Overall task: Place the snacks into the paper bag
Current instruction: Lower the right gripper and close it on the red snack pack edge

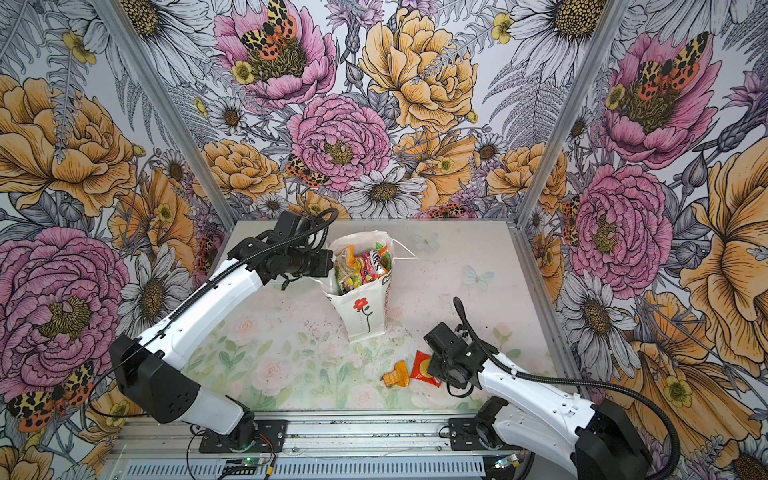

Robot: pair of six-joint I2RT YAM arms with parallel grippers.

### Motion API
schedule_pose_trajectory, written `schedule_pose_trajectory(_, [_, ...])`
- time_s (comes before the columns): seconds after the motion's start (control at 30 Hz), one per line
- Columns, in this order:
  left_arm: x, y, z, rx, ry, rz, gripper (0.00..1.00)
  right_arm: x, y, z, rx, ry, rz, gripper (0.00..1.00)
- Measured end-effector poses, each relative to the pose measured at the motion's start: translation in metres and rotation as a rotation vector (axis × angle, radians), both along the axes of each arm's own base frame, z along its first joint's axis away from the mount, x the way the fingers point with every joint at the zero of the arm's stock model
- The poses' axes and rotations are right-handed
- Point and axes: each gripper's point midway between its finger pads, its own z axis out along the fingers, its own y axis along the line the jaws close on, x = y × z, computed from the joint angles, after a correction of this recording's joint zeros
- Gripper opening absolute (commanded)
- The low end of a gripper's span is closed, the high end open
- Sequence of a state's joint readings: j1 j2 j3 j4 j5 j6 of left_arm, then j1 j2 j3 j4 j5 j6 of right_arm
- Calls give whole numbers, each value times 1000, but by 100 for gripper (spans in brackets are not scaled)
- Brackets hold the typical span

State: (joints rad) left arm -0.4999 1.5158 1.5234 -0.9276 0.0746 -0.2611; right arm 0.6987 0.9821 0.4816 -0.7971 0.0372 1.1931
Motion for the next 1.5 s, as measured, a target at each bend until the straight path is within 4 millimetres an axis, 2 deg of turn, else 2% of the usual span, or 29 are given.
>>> schedule_pose_trajectory(0.07, [0, 0, 0, 0, 0, 0, 0, -1, 1, -5, 2, 10, -1, 42])
schedule_pose_trajectory(0.27, [0, 0, 0, 0, 0, 0, 0, 3, 6, -6, 23, -2, 2, 20])
schedule_pose_trajectory(0.4, [0, 0, 0, 0, 0, 0, 0, 5, 8, -5, 35, -13, 1, 9])
schedule_pose_trajectory(0.7, [0, 0, 0, 0, 0, 0, 0, 8, 9, 0, 55, -32, -2, 3])
schedule_pose_trajectory(0.8, [0, 0, 0, 0, 0, 0, 0, 12, 8, 9, 53, -41, -3, 3])
schedule_pose_trajectory(0.9, [0, 0, 0, 0, 0, 0, 0, 26, 8, 34, 63, -97, -5, 4])
schedule_pose_trajectory(1.23, [0, 0, 0, 0, 0, 0, 0, 104, 22, 174, 104, -436, 34, 4])
schedule_pose_trajectory(1.5, [0, 0, 0, 0, 0, 0, 0, 147, 43, 264, 106, -622, 108, 4])
